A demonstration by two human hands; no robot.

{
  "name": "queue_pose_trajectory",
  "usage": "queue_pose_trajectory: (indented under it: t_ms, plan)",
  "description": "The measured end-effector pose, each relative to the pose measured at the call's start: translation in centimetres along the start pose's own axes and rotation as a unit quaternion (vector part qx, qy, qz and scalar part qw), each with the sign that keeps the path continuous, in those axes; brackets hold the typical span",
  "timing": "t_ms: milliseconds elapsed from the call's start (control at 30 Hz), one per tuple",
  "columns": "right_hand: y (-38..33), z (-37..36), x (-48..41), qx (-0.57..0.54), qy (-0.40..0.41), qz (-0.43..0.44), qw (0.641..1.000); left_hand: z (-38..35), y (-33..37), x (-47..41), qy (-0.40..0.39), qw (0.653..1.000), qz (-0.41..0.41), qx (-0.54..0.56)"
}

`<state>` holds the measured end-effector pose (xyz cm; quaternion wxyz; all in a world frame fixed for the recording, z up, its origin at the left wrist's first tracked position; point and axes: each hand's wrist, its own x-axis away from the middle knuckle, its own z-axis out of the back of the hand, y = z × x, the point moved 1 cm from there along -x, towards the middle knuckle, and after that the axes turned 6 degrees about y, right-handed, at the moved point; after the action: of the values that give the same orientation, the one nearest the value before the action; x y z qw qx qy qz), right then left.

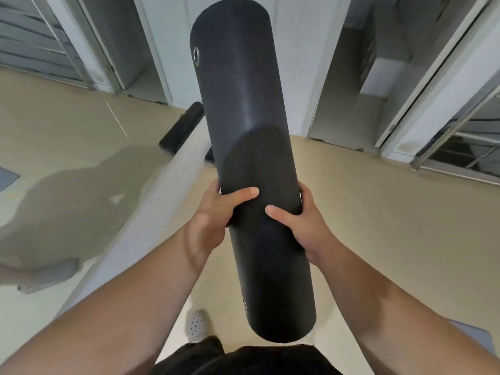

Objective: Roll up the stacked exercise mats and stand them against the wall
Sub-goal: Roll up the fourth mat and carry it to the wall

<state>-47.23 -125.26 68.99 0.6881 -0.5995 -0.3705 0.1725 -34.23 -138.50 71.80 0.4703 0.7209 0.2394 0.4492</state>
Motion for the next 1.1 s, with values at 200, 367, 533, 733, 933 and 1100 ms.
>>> queue_pose_trajectory:
  t_ms: [200, 367, 533, 733, 933, 1100]
  plan:
    - [-4.2, -7.2, -10.2, -0.054, 0.018, -0.055, 0.997, 3.8, 7.5, -12.6, -0.049, 0.998, 0.014, -0.044]
    - [-4.7, -10.0, -21.8, -0.059, 0.038, -0.107, 0.992, 4.4, 10.0, -24.6, -0.069, 0.994, 0.047, -0.074]
    - [-2.8, -12.7, -36.1, -0.056, -0.058, -0.163, 0.983, 4.9, 10.1, -38.2, -0.036, 0.992, 0.067, -0.1]
    - [5.0, -17.3, -50.9, -0.057, -0.074, -0.225, 0.97, 8.5, 5.1, -54.6, -0.033, 0.984, 0.126, -0.121]
    - [19.7, -23.3, -60.5, -0.062, -0.04, -0.293, 0.953, 15.1, -7.9, -68.7, -0.048, 0.961, 0.223, -0.154]
    - [35.2, -27.4, -65.8, -0.07, 0.004, -0.335, 0.94, 21.0, -22.1, -78.3, -0.067, 0.946, 0.275, -0.16]
